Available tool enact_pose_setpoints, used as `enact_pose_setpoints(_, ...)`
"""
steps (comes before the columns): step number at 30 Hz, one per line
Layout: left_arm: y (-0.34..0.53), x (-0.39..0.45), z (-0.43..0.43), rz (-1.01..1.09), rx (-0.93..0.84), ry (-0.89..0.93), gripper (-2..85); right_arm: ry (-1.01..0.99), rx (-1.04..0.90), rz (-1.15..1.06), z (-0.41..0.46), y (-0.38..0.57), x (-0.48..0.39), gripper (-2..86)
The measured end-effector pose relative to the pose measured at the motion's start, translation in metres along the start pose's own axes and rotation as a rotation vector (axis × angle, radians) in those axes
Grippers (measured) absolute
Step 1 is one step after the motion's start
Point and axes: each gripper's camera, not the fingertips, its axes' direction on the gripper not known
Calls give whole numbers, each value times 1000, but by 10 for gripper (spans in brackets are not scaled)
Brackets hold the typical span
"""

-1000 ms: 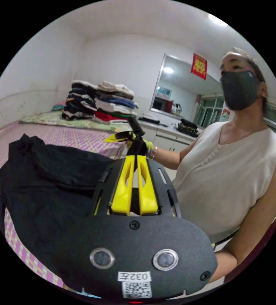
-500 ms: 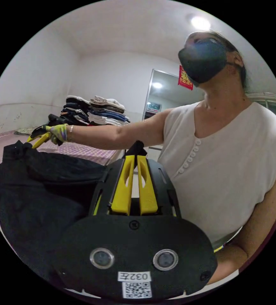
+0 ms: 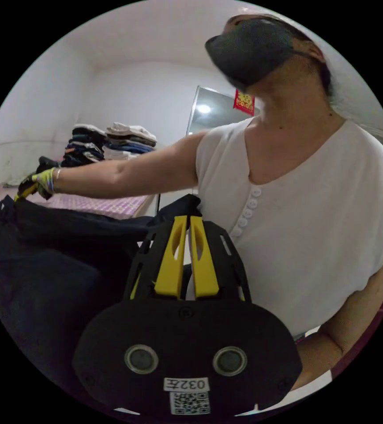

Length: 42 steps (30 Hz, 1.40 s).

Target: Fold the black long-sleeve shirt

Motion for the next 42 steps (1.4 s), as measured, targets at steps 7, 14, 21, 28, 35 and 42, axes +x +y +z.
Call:
enact_pose_setpoints(7, -3, -21, 47, -53, -166, -63, -11, -82, -15, 19, -13, -7, 2, -9)
enact_pose_setpoints(14, 9, -56, -9, -129, 219, 57, -13, 24, -38, 84, -11, -15, 1, 0)
enact_pose_setpoints(21, 14, -70, 50, -225, -58, -51, -13, 114, -78, -38, -3, 15, -21, 97)
enact_pose_setpoints(28, 12, -67, 32, -228, 73, -68, -14, 198, -130, -311, -37, 168, -91, 58)
enact_pose_setpoints(35, -3, -54, 41, -187, 33, -129, -13, 163, -297, -258, -2, 261, -71, 69)
enact_pose_setpoints(42, -14, -43, 46, -181, 40, -173, -14, 108, -283, -241, 14, 276, -58, 53)
